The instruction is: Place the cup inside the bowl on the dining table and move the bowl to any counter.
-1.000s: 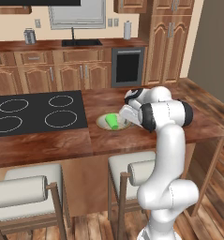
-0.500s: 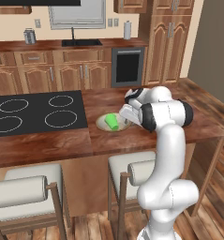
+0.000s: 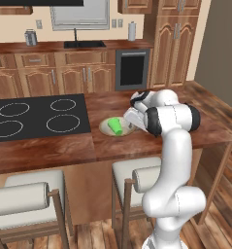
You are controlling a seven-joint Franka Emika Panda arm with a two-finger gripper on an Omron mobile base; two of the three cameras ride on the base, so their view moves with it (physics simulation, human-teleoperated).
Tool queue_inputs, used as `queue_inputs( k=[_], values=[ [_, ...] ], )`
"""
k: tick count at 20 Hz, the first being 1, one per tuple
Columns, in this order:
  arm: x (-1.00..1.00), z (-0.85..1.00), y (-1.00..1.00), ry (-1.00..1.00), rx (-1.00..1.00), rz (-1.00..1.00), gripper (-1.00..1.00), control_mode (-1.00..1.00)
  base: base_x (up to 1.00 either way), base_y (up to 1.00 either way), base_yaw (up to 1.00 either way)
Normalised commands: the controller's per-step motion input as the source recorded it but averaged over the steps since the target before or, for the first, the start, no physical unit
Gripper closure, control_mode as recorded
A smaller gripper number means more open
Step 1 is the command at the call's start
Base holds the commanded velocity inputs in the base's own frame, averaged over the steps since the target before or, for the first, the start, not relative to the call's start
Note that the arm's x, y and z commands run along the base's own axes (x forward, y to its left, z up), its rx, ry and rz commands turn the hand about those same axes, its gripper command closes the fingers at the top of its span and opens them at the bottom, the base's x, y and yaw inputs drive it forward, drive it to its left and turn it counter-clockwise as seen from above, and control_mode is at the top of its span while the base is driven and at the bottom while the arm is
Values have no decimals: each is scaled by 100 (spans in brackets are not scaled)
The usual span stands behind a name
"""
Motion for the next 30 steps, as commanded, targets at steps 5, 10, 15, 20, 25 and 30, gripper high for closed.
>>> queue_inputs(
  k=[5,10,15,20,25,30],
  values=[
    [0,10,0,0,6,0,100,-100,0,0,0],
    [0,20,0,0,5,0,100,-100,0,0,0],
    [-9,22,-7,1,4,0,100,-100,0,0,0],
    [-17,22,-8,6,3,0,100,-100,0,0,0],
    [-24,21,-8,7,3,0,100,-100,0,0,0],
    [-33,21,-12,5,4,0,100,-100,0,0,0]
  ],
)
